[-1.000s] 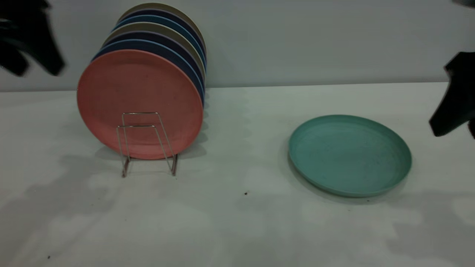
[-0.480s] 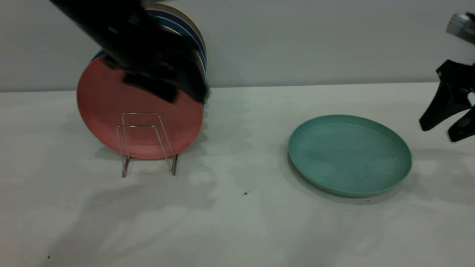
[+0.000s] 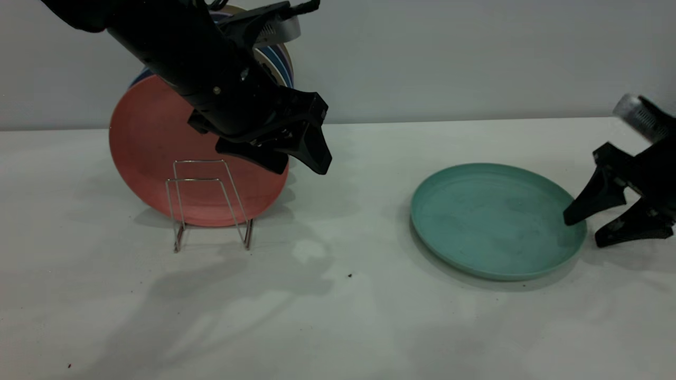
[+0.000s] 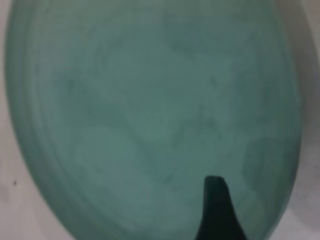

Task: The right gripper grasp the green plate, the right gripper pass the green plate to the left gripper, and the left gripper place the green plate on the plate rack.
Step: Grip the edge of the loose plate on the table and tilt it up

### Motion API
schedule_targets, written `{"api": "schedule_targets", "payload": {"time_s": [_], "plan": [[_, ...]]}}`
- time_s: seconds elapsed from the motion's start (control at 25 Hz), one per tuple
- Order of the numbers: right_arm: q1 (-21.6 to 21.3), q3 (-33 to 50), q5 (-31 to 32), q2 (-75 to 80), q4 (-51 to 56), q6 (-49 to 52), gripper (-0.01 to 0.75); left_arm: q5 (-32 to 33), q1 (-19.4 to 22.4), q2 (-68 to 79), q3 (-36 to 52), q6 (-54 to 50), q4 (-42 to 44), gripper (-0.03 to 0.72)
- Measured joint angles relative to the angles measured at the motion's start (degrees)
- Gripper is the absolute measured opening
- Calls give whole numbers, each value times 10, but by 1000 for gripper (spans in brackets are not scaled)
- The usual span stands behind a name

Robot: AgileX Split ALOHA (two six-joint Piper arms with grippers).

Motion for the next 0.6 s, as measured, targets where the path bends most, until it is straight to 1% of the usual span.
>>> {"api": "schedule_targets", "payload": {"time_s": [0.24,0.32,0.4,0.48,0.56,0.6], "plan": [[0,-10,14,26,37,-23,516,1,0,0,0,0,-1,585],[3,-10,22,33,57,-39,491,1,0,0,0,0,-1,585],[9,-10,23,38,75,-52,446,0,0,0,0,0,-1,585],[15,-11,16,41,84,-55,379,-1,0,0,0,0,-1,585],[21,-11,-1,42,86,-59,245,-1,0,1,0,0,-3,585],[22,-12,-8,42,86,-65,154,-1,0,2,0,0,-8,585]]}}
